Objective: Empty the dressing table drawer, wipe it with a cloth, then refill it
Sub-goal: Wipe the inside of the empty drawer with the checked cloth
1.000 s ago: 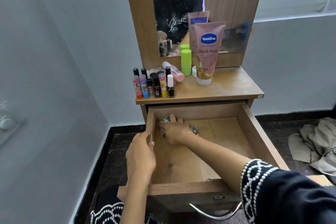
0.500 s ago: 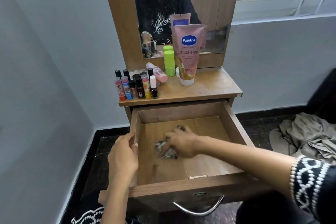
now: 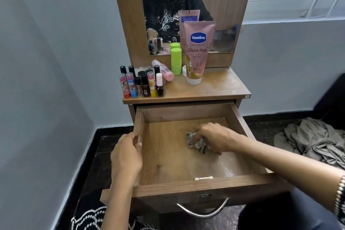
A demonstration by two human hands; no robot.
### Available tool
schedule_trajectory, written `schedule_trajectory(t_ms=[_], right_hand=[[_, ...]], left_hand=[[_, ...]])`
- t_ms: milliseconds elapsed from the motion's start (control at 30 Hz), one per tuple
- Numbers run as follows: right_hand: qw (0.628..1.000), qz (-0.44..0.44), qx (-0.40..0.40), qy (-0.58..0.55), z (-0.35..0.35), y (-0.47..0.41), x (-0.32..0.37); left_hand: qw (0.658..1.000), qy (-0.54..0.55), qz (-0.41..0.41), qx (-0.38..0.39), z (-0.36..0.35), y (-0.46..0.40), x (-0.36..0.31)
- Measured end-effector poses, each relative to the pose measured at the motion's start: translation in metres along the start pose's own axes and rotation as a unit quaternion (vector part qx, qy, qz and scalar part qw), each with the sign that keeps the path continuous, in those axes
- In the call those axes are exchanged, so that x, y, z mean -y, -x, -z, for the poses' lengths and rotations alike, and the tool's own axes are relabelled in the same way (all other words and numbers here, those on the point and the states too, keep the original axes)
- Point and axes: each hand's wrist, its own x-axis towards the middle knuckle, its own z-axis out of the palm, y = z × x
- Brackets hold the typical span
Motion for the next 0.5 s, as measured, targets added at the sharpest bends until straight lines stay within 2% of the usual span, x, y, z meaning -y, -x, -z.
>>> schedule_trajectory(t_ms=[133,233,333,500], right_hand=[[0.992,-0.117,-0.021,-0.05,0.015,-0.008,-0.016],[0.984,-0.157,-0.036,-0.079,0.02,-0.026,0.004],[0.983,-0.153,-0.023,-0.097,0.02,-0.041,0.029],[0.992,-0.088,-0.004,-0.095,0.009,-0.042,0.064]], left_hand=[[1.0,-0.003,0.001,0.002,0.0,0.0,0.0],[1.0,-0.006,0.002,0.002,0.0,0.0,0.0],[1.0,-0.008,0.001,0.003,-0.001,0.0,0.0],[1.0,-0.011,0.001,0.007,-0.001,0.0,0.001]])
